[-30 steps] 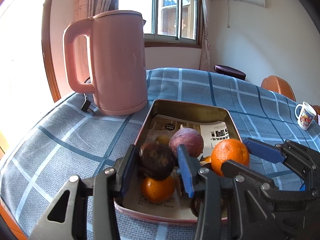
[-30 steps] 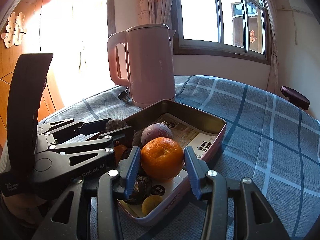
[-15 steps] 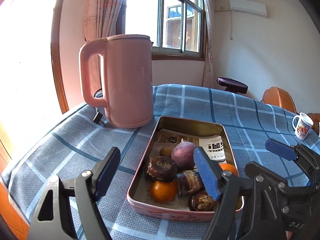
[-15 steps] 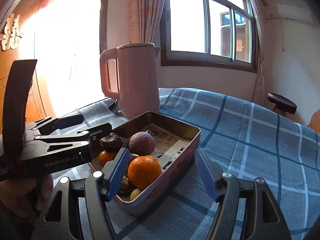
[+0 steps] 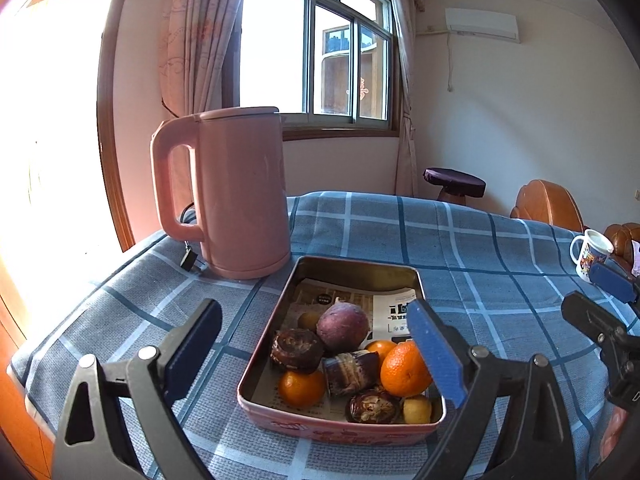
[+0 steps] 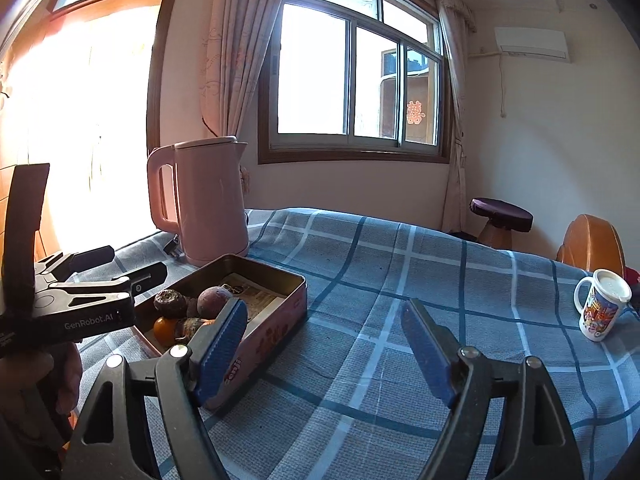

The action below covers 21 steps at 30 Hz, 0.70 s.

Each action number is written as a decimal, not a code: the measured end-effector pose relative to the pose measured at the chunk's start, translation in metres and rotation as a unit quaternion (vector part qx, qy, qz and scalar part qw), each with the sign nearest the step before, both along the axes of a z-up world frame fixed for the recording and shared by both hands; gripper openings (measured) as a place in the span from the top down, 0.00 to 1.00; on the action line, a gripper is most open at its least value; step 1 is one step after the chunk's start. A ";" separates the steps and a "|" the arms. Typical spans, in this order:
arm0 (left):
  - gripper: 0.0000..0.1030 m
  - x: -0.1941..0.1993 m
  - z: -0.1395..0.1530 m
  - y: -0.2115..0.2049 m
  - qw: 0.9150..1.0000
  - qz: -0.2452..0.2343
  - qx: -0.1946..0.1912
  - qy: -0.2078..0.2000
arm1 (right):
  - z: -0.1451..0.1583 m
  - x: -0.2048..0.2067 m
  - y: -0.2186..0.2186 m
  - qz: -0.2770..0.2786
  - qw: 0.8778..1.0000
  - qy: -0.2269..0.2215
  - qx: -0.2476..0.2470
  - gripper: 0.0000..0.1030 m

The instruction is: Organize fruits

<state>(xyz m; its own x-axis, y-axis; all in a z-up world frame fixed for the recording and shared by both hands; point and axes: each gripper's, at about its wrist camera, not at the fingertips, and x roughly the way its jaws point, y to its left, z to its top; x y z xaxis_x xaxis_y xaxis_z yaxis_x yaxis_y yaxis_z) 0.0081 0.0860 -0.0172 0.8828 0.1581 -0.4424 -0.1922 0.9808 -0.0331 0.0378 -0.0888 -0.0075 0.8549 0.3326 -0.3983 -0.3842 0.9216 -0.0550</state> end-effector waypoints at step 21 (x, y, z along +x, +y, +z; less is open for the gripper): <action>0.02 -0.010 0.013 -0.010 1.000 -0.005 0.006 -0.018 | 0.008 -0.015 0.000 0.008 1.000 -0.014 0.006 0.21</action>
